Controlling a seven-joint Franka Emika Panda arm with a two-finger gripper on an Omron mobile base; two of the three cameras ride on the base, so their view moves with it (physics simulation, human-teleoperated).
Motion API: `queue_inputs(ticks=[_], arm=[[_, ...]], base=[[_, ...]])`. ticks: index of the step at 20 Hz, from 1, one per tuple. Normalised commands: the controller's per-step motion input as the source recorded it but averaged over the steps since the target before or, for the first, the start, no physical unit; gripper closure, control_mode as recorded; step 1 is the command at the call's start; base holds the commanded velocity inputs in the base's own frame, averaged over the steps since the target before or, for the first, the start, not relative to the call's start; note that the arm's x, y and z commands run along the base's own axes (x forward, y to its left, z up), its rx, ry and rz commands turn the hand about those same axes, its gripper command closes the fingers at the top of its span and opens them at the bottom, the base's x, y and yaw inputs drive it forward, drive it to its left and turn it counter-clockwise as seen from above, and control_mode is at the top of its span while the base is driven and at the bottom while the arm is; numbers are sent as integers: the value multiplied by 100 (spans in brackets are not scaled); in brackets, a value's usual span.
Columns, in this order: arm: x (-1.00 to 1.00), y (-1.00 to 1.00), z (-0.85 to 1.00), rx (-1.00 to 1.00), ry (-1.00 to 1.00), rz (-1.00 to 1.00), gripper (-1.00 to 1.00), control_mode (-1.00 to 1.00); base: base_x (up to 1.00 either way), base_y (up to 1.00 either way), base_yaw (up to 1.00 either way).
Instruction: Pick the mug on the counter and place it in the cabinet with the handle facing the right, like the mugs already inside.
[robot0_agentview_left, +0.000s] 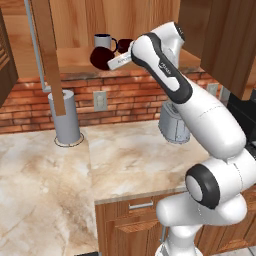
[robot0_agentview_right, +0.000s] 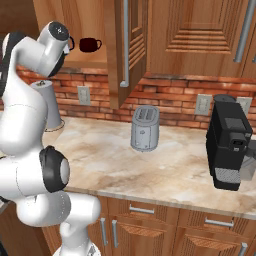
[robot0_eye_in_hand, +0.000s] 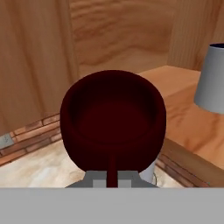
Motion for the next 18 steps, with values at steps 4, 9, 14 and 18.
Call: queue_inputs(ticks=[4,9,14,18], arm=[[44,0,0,-2,4,2,100,-100],[47,0,0,0,4,4,100,-100],[45,0,0,-2,3,4,100,-100],[38,10,0,-8,5,8,100,-100]], base=[[0,0,0],[0,0,0],[0,0,0],[0,0,0]])
